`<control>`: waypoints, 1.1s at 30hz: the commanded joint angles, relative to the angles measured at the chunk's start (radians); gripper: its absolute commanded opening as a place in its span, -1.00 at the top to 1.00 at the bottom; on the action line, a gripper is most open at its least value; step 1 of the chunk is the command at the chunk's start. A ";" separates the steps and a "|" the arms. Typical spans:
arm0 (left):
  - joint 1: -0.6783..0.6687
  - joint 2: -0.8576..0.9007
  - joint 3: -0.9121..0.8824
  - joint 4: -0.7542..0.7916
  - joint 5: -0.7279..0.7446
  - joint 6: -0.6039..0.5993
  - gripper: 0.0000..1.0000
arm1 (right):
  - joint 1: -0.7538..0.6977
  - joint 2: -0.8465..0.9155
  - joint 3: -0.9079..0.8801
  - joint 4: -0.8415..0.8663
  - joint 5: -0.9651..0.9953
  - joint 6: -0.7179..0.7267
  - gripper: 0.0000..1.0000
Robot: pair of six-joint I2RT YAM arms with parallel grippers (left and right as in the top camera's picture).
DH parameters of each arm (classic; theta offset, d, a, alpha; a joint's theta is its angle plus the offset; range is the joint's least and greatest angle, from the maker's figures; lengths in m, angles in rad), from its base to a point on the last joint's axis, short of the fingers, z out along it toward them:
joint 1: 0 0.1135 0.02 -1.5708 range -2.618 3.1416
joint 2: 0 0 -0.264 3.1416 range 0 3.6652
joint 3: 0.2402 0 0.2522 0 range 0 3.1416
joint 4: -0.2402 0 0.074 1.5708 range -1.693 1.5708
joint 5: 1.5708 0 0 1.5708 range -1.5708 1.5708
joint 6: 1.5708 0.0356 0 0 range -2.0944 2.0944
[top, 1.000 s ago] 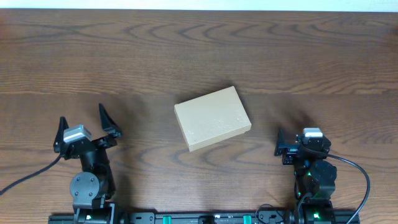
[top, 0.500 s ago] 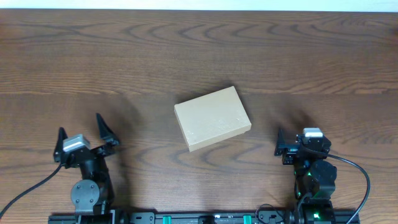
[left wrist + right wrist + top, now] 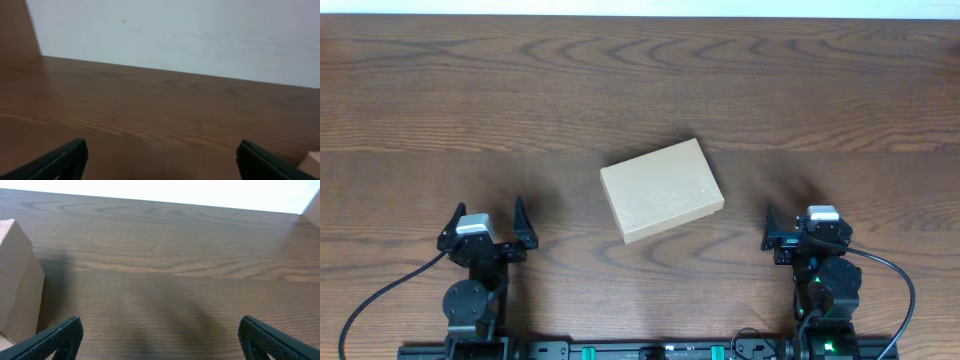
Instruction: Pack container
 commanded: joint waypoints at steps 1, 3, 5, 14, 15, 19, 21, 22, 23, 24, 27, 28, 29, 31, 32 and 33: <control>0.005 -0.011 -0.006 -0.056 0.082 0.003 -0.90 | -0.006 -0.006 -0.002 -0.003 0.010 0.012 -0.99; 0.005 -0.011 -0.006 -0.082 0.109 -0.002 -0.91 | -0.006 -0.006 -0.002 -0.003 0.010 0.012 -0.99; 0.004 -0.011 -0.006 -0.080 0.119 -0.001 -0.90 | -0.006 -0.006 -0.002 -0.003 0.010 0.012 -0.98; 0.003 -0.011 -0.006 -0.080 0.113 -0.004 -0.91 | -0.006 -0.006 -0.002 -0.003 0.010 0.012 -0.99; 0.003 -0.011 -0.006 -0.080 0.102 -0.004 -0.91 | -0.006 -0.006 -0.002 -0.004 0.010 0.012 -0.99; 0.003 -0.011 -0.006 -0.082 0.066 -0.004 -0.90 | -0.006 -0.006 -0.002 -0.003 0.010 0.012 -0.98; 0.003 -0.011 -0.006 -0.083 0.066 -0.004 -0.91 | -0.006 -0.006 -0.002 -0.004 0.010 0.012 -0.99; 0.003 -0.011 -0.006 -0.083 0.067 -0.004 -0.91 | -0.006 -0.006 -0.002 -0.003 0.010 0.012 -0.98; 0.003 -0.011 -0.006 -0.083 0.069 -0.005 -0.91 | -0.006 -0.006 -0.002 -0.003 0.010 0.012 -0.98; 0.003 -0.011 -0.006 -0.082 0.076 -0.005 -0.91 | -0.006 -0.006 -0.002 -0.003 0.010 0.012 -0.99; 0.003 -0.011 -0.006 -0.082 0.072 -0.004 -0.91 | -0.006 -0.006 -0.002 -0.003 0.010 0.012 -0.99; 0.003 -0.011 -0.006 -0.082 0.072 -0.004 -0.91 | -0.006 -0.006 -0.002 -0.003 0.010 0.012 -0.98; 0.003 -0.011 -0.005 -0.082 0.072 -0.004 -0.91 | -0.006 -0.006 -0.002 -0.003 0.010 0.012 -0.98; 0.003 -0.011 -0.006 -0.082 0.072 -0.004 -0.91 | -0.006 -0.006 -0.002 -0.003 0.010 0.012 -0.98; 0.003 -0.011 -0.006 -0.082 0.072 -0.004 -0.91 | -0.006 -0.006 -0.002 -0.003 0.010 0.012 -0.99; 0.003 -0.011 -0.006 -0.082 0.072 -0.004 -0.91 | -0.006 -0.006 -0.002 -0.003 0.010 0.012 -0.99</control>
